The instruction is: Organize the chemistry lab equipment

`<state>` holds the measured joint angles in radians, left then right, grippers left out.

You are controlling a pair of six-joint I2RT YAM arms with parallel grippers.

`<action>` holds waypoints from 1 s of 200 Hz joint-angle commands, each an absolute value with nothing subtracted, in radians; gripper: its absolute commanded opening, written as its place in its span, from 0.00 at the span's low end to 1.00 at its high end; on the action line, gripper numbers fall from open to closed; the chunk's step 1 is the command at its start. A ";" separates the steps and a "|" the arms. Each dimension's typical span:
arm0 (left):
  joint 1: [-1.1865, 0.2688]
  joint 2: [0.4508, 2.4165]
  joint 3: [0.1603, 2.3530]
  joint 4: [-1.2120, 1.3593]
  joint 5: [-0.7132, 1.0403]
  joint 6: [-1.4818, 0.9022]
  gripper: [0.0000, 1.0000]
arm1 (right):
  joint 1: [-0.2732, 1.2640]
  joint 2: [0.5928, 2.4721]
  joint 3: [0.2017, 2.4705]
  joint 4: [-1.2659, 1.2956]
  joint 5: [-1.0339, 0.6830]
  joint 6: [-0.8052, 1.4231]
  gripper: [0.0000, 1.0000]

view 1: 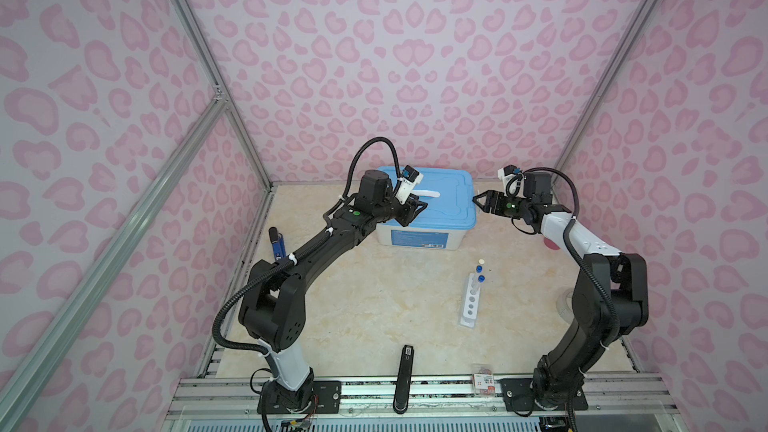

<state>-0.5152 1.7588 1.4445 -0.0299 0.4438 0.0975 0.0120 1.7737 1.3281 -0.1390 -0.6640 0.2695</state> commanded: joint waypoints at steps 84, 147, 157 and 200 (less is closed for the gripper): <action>-0.515 1.778 1.437 -0.016 0.428 0.101 0.37 | 0.043 1.818 1.339 -0.087 -0.693 0.295 0.70; -0.515 1.777 1.424 -0.007 0.411 0.100 0.37 | 0.055 1.833 1.361 -0.092 -0.696 0.300 0.62; -0.515 1.778 1.424 -0.007 0.413 0.100 0.37 | 0.058 1.833 1.365 -0.098 -0.696 0.301 0.60; -0.515 1.787 1.430 -0.006 0.417 0.097 0.37 | 0.071 1.812 1.402 -0.186 -0.618 0.243 0.55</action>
<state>-0.5152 1.7763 1.4273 -0.0280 0.4145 0.0971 0.0574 1.8221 1.3769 -0.1268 -0.6666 0.2955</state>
